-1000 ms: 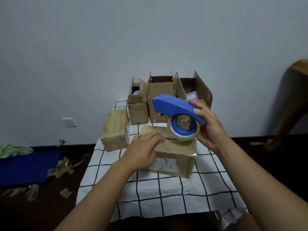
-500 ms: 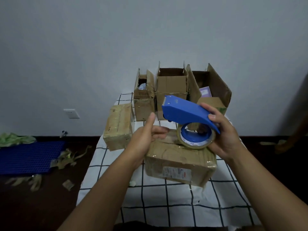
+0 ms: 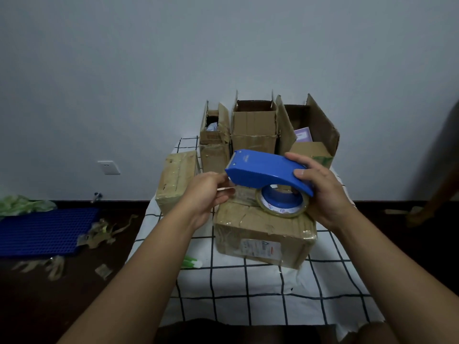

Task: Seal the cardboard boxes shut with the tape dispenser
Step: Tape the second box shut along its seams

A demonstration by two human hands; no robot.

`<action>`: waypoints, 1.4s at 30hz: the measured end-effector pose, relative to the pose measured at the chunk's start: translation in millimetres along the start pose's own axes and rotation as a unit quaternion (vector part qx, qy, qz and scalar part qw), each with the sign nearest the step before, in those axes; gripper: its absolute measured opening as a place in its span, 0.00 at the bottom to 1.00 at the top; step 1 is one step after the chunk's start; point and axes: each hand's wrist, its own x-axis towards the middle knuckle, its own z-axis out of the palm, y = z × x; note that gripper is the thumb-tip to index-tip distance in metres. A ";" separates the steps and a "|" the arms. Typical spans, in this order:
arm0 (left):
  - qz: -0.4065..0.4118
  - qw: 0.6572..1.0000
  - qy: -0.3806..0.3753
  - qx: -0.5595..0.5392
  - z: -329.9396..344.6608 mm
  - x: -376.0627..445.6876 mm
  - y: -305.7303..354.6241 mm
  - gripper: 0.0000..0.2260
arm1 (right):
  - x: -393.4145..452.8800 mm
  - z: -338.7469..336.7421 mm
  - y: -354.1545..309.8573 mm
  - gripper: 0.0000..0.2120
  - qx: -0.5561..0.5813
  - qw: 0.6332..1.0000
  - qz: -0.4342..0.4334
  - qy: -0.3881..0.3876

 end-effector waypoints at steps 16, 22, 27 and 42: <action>0.016 0.996 0.059 0.067 10.0 -0.4 -7.7 0.10 | -12.2 5.8 -25.8 0.12 -0.153 0.988 0.016 0.011; 0.047 0.990 0.066 0.113 13.0 2.9 -14.6 0.08 | -19.2 -3.1 -29.9 0.13 -0.164 0.986 -0.004 0.023; 0.059 0.984 0.063 0.154 14.7 2.1 -19.4 0.07 | -21.5 -8.0 -34.3 0.13 -0.185 0.983 -0.009 0.021; 0.087 0.980 0.102 0.143 -2.0 -11.4 -19.5 0.07 | -20.7 -20.8 -44.8 0.13 -0.254 0.967 -0.016 0.006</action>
